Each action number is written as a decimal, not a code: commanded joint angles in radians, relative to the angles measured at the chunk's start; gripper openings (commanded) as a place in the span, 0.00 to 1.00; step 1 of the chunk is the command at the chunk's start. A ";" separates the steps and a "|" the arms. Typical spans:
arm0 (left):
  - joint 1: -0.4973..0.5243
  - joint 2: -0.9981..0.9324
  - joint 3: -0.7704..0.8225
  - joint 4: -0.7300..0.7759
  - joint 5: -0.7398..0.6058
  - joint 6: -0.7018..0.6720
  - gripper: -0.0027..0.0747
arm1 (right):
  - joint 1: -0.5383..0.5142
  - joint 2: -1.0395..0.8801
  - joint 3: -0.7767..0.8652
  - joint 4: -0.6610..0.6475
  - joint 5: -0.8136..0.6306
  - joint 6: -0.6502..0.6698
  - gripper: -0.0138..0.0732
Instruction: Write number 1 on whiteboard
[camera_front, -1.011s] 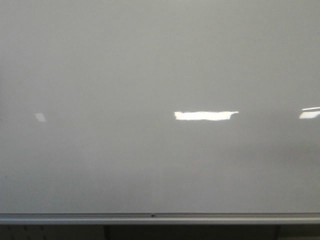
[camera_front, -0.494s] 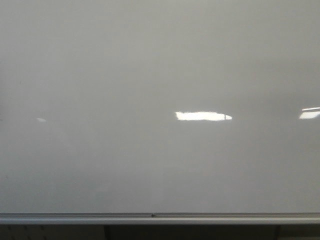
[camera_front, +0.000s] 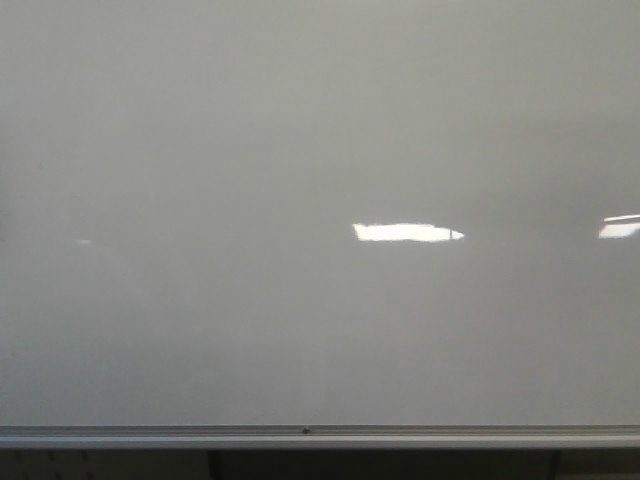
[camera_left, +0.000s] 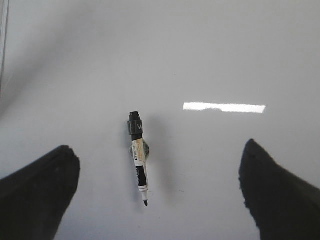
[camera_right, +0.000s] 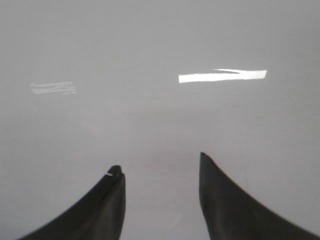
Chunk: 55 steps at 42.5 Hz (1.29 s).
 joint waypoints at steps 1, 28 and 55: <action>0.001 0.020 -0.027 -0.014 -0.077 -0.009 0.90 | 0.002 0.016 -0.037 0.002 -0.073 -0.006 0.61; 0.001 0.740 -0.141 -0.058 -0.309 -0.009 0.90 | 0.002 0.016 -0.037 0.002 -0.073 -0.006 0.61; 0.001 1.267 -0.296 -0.099 -0.656 -0.009 0.90 | 0.002 0.016 -0.037 0.002 -0.073 -0.006 0.61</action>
